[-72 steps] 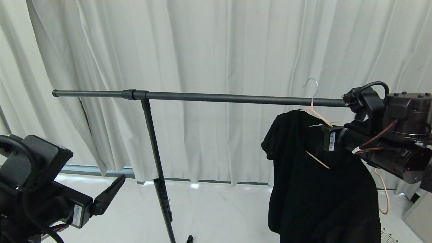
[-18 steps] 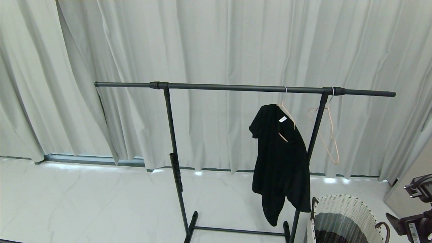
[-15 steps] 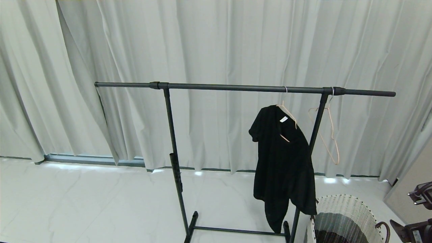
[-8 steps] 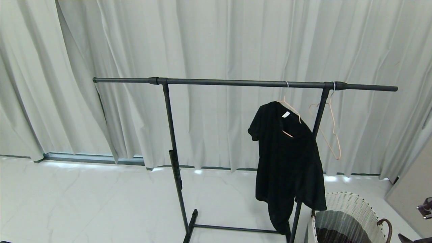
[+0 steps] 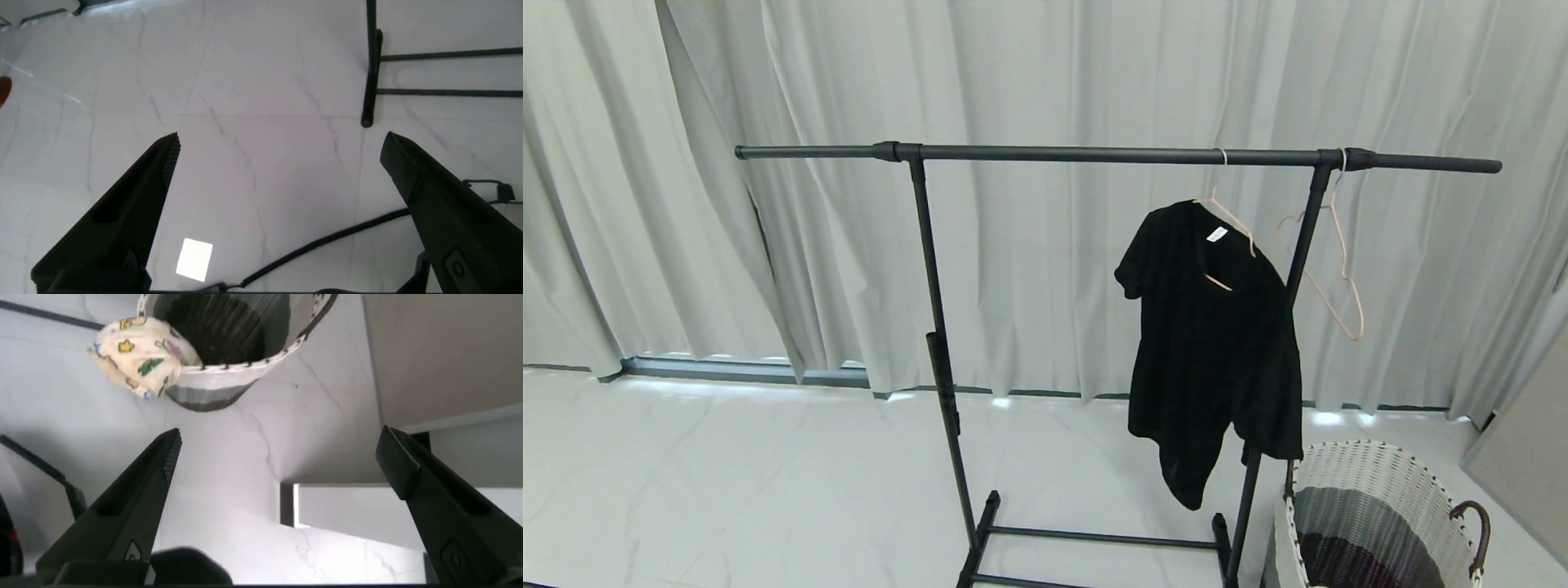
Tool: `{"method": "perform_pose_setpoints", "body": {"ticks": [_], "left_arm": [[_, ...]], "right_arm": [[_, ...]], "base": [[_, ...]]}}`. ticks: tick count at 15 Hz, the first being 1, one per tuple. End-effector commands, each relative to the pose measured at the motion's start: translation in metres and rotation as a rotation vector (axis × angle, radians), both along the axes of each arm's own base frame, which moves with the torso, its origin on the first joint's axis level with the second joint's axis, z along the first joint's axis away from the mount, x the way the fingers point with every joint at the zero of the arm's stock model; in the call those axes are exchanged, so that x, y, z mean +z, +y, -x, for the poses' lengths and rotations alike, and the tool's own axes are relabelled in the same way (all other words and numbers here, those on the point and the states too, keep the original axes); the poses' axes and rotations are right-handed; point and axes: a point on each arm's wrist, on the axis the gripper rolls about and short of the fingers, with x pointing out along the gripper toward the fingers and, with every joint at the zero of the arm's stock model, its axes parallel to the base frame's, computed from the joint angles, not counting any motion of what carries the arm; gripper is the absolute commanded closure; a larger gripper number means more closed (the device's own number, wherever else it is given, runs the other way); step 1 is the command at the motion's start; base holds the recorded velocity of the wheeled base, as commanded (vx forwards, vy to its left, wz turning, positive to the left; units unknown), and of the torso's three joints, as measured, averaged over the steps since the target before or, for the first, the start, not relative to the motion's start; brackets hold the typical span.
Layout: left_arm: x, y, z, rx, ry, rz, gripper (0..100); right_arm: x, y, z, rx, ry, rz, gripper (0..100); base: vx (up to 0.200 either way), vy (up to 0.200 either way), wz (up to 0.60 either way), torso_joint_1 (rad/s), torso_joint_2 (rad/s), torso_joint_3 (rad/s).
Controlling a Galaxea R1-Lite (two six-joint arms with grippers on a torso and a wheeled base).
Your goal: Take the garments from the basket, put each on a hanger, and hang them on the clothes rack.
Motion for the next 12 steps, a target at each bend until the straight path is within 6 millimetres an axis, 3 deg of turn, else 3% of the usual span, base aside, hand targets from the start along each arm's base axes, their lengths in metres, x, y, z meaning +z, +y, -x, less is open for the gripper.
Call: {"method": "perform_pose_setpoints", "body": {"ticks": [1, 12], "left_arm": [[-0.0002, -0.0001, -0.0005, 0.0, 0.005, -0.001, 0], [0.001, -0.0002, 0.0021, -0.015, -0.028, 0.005, 0]], "right_arm": [[0.0021, 0.0001, 0.0043, 0.007, -0.049, 0.002, 0], [0.0014, -0.0003, 0.0029, -0.036, -0.044, -0.018, 0]], "base": [[0.0, 0.0, 0.0, -0.207, 0.5, 0.3], [0.0, 0.0, 0.0, -0.165, 0.46, 0.287]]}}
